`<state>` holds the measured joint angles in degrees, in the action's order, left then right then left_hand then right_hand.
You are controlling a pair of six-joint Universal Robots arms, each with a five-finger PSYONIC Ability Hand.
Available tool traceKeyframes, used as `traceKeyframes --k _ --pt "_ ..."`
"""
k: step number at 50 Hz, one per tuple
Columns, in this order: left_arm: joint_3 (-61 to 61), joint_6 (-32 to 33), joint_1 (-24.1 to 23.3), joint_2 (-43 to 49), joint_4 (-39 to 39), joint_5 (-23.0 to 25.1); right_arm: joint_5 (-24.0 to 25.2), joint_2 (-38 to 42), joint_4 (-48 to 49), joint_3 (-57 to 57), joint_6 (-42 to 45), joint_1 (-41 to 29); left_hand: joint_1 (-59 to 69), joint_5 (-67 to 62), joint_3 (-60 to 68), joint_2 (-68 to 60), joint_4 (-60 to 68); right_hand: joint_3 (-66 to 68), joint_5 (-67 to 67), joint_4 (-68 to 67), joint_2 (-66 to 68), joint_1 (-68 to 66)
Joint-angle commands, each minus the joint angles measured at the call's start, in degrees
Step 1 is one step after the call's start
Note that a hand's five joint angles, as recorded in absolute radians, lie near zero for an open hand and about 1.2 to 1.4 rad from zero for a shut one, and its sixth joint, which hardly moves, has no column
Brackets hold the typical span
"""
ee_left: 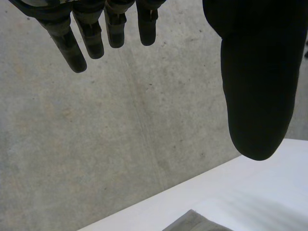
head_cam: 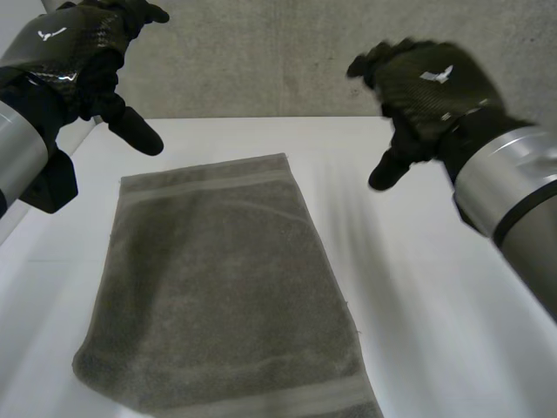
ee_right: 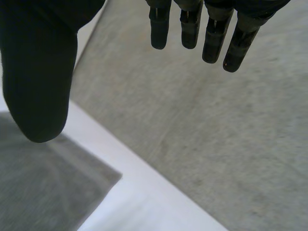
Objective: Fold the laundry
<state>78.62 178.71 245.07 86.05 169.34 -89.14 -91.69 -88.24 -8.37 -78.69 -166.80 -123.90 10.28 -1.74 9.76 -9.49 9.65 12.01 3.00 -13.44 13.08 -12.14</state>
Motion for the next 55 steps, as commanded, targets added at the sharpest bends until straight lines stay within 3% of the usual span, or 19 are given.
traceKeyframes --k 1,13,26,40,55 --pt "0.0 0.1 -0.3 5.2 0.3 0.6 2.6 6.6 -3.1 0.5 9.4 -2.0 -0.2 1.7 0.3 -0.6 0.4 -1.1 -2.1 2.6 -2.2 1.3" --pt "-1.3 4.1 -0.1 14.1 1.4 2.8 5.0 14.2 -3.8 -5.2 12.3 -1.4 -0.1 1.5 0.5 -0.7 0.6 5.1 4.2 -3.7 4.1 -5.0" --pt "-0.7 4.1 0.3 16.4 2.8 2.9 2.4 14.8 17.2 -24.1 2.1 1.9 -0.1 1.5 0.5 -0.7 0.6 6.5 5.5 -5.1 5.4 -6.4" --pt "-0.3 4.2 0.3 17.6 3.5 2.8 4.9 17.4 21.8 -27.0 3.4 2.0 -0.1 1.5 0.5 -0.7 0.6 6.0 5.0 -4.5 4.9 -5.8" --pt "-0.3 4.3 0.3 17.7 4.1 2.8 0.9 18.4 21.1 -26.5 2.8 2.9 -0.2 1.7 0.3 -0.6 0.4 15.7 14.7 -14.3 14.7 -15.6"
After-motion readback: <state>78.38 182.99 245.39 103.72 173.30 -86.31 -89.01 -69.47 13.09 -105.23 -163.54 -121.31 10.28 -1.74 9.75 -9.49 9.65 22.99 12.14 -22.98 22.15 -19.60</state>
